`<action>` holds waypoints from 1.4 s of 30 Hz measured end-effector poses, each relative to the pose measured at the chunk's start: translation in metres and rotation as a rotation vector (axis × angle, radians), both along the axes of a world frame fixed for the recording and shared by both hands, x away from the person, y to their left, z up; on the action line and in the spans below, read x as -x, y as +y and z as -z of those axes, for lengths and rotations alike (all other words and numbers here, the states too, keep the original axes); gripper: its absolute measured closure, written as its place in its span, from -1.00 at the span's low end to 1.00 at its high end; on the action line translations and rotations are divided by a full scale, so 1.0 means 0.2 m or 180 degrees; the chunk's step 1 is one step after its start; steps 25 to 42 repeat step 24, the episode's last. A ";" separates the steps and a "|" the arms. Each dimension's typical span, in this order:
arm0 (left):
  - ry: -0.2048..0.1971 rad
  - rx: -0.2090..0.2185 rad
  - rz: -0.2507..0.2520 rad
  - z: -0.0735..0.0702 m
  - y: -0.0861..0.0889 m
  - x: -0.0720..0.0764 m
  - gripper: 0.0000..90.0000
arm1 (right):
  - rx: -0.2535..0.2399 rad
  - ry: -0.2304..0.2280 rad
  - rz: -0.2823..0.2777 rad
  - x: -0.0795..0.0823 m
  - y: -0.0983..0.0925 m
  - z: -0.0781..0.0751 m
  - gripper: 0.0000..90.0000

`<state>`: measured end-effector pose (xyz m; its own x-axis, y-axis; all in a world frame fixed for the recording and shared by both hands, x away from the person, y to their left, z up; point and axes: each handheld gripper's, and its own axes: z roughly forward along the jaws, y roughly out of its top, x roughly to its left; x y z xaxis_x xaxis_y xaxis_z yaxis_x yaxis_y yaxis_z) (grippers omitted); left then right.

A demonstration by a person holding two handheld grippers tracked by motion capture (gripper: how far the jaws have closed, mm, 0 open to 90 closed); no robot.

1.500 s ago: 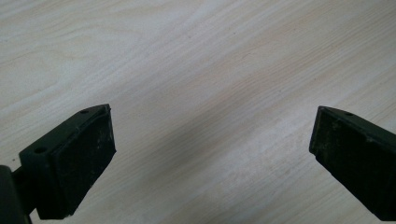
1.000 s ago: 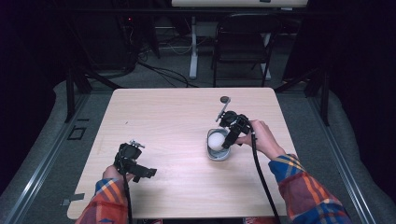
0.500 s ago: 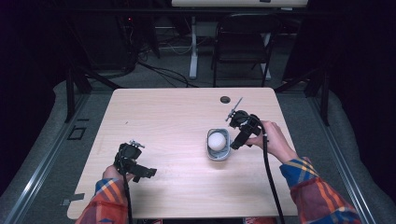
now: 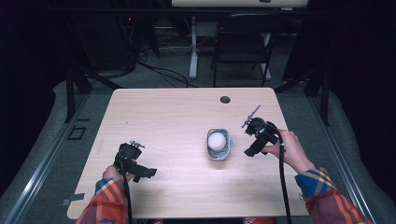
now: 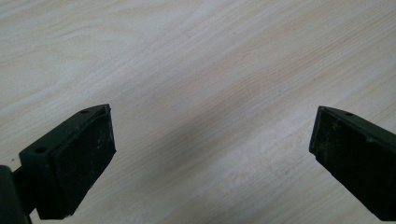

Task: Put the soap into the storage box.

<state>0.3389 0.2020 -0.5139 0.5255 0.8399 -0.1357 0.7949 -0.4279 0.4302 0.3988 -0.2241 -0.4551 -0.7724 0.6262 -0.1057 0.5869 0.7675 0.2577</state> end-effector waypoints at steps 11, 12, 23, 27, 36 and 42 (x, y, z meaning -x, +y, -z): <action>0.0003 -0.0005 -0.0003 0.00 0.00 0.00 -0.99 | -0.0064 0.0124 0.0206 0.10 -0.19 0.11 -0.73; 0.0001 -0.0016 0.0011 0.00 0.00 0.00 -0.99 | -0.0026 0.0134 0.0209 0.11 -0.20 0.12 -0.74; 0.0005 -0.0009 0.0037 0.00 0.00 0.00 -0.99 | -0.0032 0.0297 0.0316 0.12 -0.26 0.28 -0.79; 0.0001 -0.0014 0.0044 0.00 0.00 0.00 -0.99 | -0.0032 0.0297 0.0316 0.12 -0.26 0.28 -0.79; 0.0001 -0.0014 0.0044 0.00 0.00 0.00 -0.99 | -0.0032 0.0297 0.0316 0.12 -0.26 0.28 -0.79; 0.0001 -0.0014 0.0044 0.00 0.00 0.00 -0.99 | -0.0032 0.0297 0.0316 0.12 -0.26 0.28 -0.79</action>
